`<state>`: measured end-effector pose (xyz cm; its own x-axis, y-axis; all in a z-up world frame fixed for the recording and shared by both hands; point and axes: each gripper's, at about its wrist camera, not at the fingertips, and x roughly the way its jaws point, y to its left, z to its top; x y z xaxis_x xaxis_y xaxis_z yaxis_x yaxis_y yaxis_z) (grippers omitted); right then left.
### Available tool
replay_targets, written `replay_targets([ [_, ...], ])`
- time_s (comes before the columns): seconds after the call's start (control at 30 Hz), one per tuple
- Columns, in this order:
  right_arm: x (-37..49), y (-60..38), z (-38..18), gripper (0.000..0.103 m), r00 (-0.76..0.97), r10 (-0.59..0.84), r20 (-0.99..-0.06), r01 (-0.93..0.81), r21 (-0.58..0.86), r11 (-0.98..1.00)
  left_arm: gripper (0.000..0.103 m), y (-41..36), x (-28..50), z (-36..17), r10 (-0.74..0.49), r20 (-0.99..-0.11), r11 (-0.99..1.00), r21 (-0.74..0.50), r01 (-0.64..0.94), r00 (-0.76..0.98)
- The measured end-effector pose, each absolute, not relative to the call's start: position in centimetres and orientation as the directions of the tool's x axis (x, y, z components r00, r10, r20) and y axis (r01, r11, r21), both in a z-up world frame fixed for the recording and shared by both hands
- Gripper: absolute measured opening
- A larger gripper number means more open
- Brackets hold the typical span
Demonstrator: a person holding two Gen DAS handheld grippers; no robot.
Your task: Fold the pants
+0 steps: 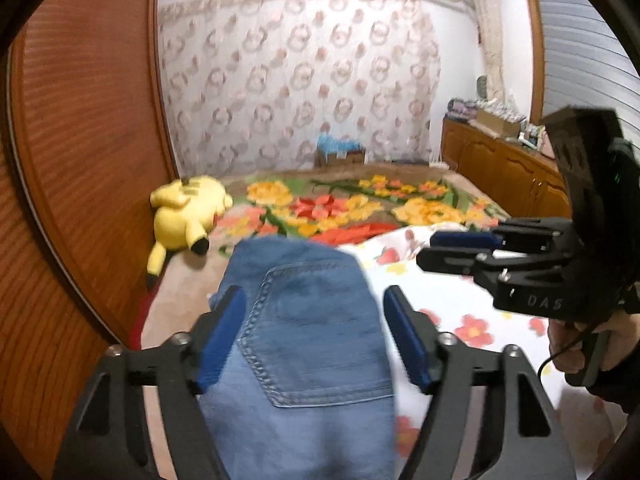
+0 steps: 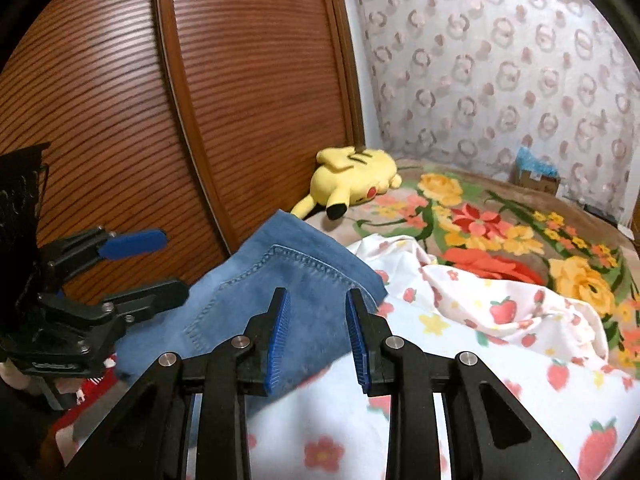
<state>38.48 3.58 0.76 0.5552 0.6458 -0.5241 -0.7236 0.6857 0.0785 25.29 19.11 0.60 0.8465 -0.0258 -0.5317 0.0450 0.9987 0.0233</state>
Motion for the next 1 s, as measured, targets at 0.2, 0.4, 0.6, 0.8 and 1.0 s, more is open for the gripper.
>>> replay_targets([
  [0.2,32.8,-1.6,2.6,0.039,0.624,0.629,-0.463,-0.687,0.058,0.725,0.099,15.8,21.1,4.0,-0.027,-0.444,0.998,0.031,0.046,0.895],
  [0.4,26.0,-7.8,4.5,0.064,0.715,0.587,-0.38,-0.624,0.032,0.781,0.103,11.8,17.7,6.0,-0.072,-0.39,0.996,0.021,0.088,0.918],
  [0.6,20.0,-13.3,6.0,0.075,0.813,0.491,-0.313,-0.515,0.007,0.857,0.103,8.5,15.1,6.9,-0.089,-0.368,0.996,-0.009,0.092,0.926],
  [0.8,14.8,-17.3,6.8,0.076,0.864,0.41,-0.293,-0.431,-0.007,0.902,0.103,5.5,12.9,6.9,-0.093,-0.364,0.995,-0.013,0.095,0.927],
  [1.0,10.6,-17.8,6.5,0.076,0.892,0.349,-0.289,-0.371,-0.023,0.929,0.103,3.1,10.9,7.0,-0.129,-0.361,0.991,-0.025,0.128,0.923],
])
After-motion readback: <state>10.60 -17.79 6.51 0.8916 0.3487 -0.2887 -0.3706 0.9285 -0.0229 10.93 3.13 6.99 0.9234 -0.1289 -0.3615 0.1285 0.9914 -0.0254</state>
